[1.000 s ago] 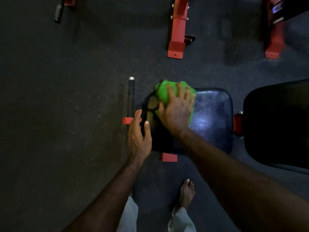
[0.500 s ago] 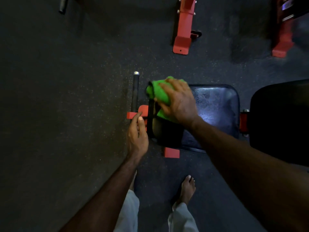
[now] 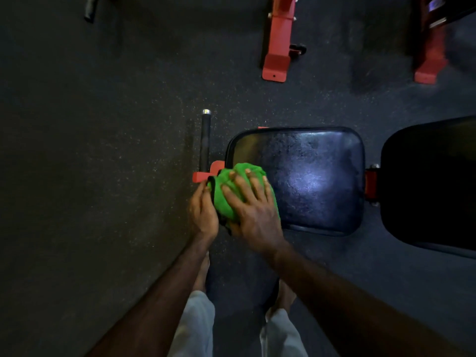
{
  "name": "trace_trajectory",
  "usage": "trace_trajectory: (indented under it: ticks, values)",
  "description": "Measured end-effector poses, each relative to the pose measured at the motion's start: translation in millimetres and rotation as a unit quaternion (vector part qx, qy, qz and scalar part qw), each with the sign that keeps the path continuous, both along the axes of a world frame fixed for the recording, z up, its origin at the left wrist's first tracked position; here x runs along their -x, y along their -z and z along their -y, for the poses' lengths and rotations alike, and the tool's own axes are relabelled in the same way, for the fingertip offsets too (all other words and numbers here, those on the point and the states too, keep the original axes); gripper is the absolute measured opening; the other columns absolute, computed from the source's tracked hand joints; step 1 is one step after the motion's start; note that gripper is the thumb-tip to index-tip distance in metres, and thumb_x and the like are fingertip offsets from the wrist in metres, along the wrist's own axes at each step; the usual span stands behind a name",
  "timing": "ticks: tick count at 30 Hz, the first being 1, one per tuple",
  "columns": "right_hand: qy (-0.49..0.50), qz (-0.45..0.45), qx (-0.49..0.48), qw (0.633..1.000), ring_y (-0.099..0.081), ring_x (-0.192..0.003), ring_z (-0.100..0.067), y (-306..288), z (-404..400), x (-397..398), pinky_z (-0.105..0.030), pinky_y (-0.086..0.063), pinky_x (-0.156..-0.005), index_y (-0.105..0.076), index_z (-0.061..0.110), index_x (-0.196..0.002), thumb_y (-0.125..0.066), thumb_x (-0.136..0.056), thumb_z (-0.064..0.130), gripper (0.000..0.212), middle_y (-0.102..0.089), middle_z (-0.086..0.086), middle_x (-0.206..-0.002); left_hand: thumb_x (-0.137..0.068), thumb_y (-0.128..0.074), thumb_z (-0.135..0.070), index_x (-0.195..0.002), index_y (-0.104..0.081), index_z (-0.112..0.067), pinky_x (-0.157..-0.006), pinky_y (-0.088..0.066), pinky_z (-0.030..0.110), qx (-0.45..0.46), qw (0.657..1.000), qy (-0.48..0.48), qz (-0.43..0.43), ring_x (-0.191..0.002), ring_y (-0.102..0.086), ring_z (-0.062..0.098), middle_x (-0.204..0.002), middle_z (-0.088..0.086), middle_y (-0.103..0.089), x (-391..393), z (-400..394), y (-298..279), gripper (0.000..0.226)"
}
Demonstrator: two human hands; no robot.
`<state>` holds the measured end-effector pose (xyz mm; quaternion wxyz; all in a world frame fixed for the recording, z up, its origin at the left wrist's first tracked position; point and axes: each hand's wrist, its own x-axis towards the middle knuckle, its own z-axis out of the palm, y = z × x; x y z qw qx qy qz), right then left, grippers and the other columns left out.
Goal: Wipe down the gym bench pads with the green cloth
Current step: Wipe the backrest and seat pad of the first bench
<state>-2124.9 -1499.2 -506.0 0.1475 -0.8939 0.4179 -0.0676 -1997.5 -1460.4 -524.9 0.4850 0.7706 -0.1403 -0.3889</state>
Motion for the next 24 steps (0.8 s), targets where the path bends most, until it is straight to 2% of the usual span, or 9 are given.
trace_trajectory:
  ticks: [2, 6, 9, 11, 13, 16, 20, 21, 24]
  values:
    - [-0.057, -0.003, 0.014, 0.998, -0.033, -0.150, -0.037, -1, 15, 25, -0.060, -0.024, -0.124, -0.050, 0.025, -0.151, -0.079, -0.077, 0.047, 0.082, -0.039, -0.009, -0.163, -0.088, -0.047, -0.048, -0.110, -0.074, -0.037, -0.092, -0.054, 0.045, 0.015, 1.000, 0.016, -0.004, -0.102, -0.066, 0.016, -0.111, -0.004, -0.074, 0, -4, 0, 0.037]
    - [0.203, 0.024, -0.031, 0.978, -0.027, -0.153, -0.037, -5, -2, 23, -0.062, -0.025, -0.123, -0.045, 0.023, -0.155, -0.074, -0.077, 0.040, 0.084, -0.036, -0.011, -0.164, -0.093, -0.043, -0.055, -0.133, -0.066, -0.019, -0.097, -0.050, 0.021, 0.026, 0.996, 0.076, 0.040, -0.117, -0.062, 0.008, -0.131, 0.002, -0.068, 14, -9, -8, 0.059]
    - [0.073, 0.002, -0.019, 0.997, -0.019, -0.155, -0.039, -3, -31, 22, -0.061, -0.017, -0.124, -0.037, 0.024, -0.157, -0.080, -0.079, 0.038, 0.090, -0.028, -0.012, -0.167, -0.096, -0.044, -0.051, -0.142, -0.059, -0.012, -0.105, -0.040, 0.015, 0.043, 0.990, 0.095, 0.094, -0.125, -0.050, -0.011, -0.142, 0.000, -0.059, 26, -5, -16, 0.062]
    - [-0.006, -0.023, 0.019, 1.000, -0.025, -0.154, -0.037, -1, -17, 52, -0.058, -0.019, -0.125, -0.035, 0.027, -0.157, -0.082, -0.081, 0.046, 0.091, -0.031, -0.010, -0.166, -0.098, -0.046, -0.048, -0.146, -0.056, -0.015, -0.113, -0.040, 0.025, 0.048, 0.984, 0.116, 0.125, -0.134, -0.045, -0.008, -0.146, -0.004, -0.055, 28, 2, -16, 0.059]
    - [0.105, -0.013, 0.009, 0.994, -0.028, -0.153, -0.036, 0, -7, 74, -0.056, -0.020, -0.126, -0.037, 0.025, -0.157, -0.075, -0.083, 0.052, 0.088, -0.034, -0.011, -0.165, -0.101, -0.048, -0.048, -0.148, -0.053, -0.020, -0.113, -0.044, 0.043, 0.050, 0.979, 0.135, 0.145, -0.138, -0.048, 0.008, -0.149, -0.004, -0.053, 29, 8, -16, 0.056]
    - [0.297, 0.013, -0.017, 0.955, -0.026, -0.153, -0.042, -2, -23, 62, -0.061, -0.023, -0.124, -0.041, 0.017, -0.156, -0.082, -0.079, 0.038, 0.090, -0.033, -0.017, -0.164, -0.101, -0.051, -0.048, -0.150, -0.050, -0.020, -0.112, -0.045, 0.049, 0.051, 0.972, 0.154, 0.168, -0.140, -0.047, 0.014, -0.151, -0.002, -0.050, 30, 18, -18, 0.056]
    - [0.064, -0.046, -0.016, 0.997, -0.019, -0.156, -0.037, -3, -32, 88, -0.062, -0.025, -0.123, -0.027, 0.028, -0.162, -0.069, -0.089, 0.056, 0.089, -0.023, -0.010, -0.170, -0.097, -0.053, -0.048, -0.151, -0.048, -0.018, -0.114, -0.042, 0.048, 0.022, 0.965, 0.162, 0.205, -0.142, -0.044, 0.016, -0.153, 0.001, -0.047, 34, 24, -17, 0.062]
    - [0.065, -0.050, -0.006, 0.997, -0.022, -0.156, -0.037, -4, -24, 104, -0.061, -0.027, -0.122, -0.029, 0.027, -0.162, -0.062, -0.091, 0.058, 0.084, -0.025, -0.010, -0.169, -0.097, -0.053, -0.049, -0.152, -0.048, -0.018, -0.115, -0.041, 0.049, 0.013, 0.963, 0.165, 0.213, -0.142, -0.043, 0.017, -0.154, 0.002, -0.046, 35, 24, -18, 0.063]
    - [0.317, 0.012, -0.014, 0.948, -0.032, -0.150, -0.041, -5, -17, 120, -0.063, -0.028, -0.120, -0.040, 0.013, -0.157, -0.052, -0.087, 0.045, 0.078, -0.036, -0.019, -0.162, -0.096, -0.055, -0.048, -0.154, -0.045, -0.020, -0.118, -0.038, 0.047, -0.006, 0.950, 0.185, 0.250, -0.146, -0.038, 0.018, -0.160, 0.001, -0.039, 41, 23, -22, 0.065]
